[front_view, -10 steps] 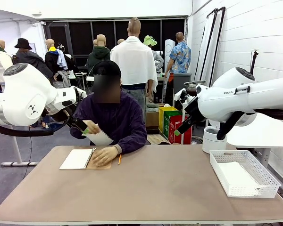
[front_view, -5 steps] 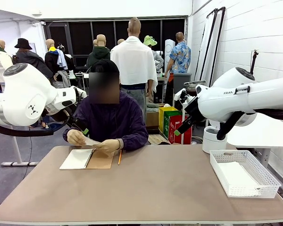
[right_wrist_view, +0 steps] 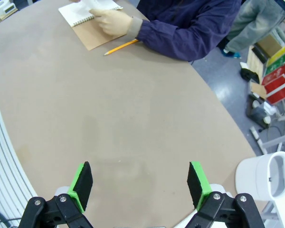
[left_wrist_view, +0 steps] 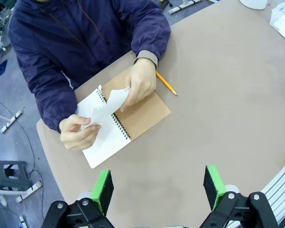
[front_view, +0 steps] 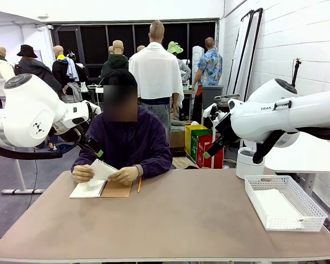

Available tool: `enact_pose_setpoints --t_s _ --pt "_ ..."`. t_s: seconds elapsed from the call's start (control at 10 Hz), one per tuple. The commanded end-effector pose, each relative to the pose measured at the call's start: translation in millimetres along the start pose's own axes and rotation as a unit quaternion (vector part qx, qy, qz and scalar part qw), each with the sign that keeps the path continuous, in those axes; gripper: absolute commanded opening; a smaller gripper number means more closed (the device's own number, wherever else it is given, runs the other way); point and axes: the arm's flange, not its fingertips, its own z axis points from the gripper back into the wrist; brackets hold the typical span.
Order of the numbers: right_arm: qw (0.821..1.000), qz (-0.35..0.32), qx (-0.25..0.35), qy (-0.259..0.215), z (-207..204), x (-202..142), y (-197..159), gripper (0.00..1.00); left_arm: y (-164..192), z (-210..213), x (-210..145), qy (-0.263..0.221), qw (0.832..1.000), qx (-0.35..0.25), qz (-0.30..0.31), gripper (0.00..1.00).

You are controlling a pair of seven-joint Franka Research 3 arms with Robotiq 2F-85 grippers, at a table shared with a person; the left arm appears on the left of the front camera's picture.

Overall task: Sort the paper based on its condition.
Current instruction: If a person hands you a paper, place it in the Organizing basket , and if it's crumpled, put it in the Trash can.

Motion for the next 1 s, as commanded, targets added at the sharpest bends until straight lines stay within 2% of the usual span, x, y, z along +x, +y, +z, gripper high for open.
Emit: enact_pose_setpoints --t_s 0.0,0.9 --pt "1.0 0.001 -0.003 -0.002 -1.2 -0.6 0.4 1.0 1.4 -0.4 0.8 -0.002 1.0 -0.001 0.001 1.0" --pt "1.0 0.001 -0.003 -0.002 -1.2 -0.6 0.4 1.0 1.4 -0.4 0.8 -0.002 1.0 -0.001 0.001 1.0"
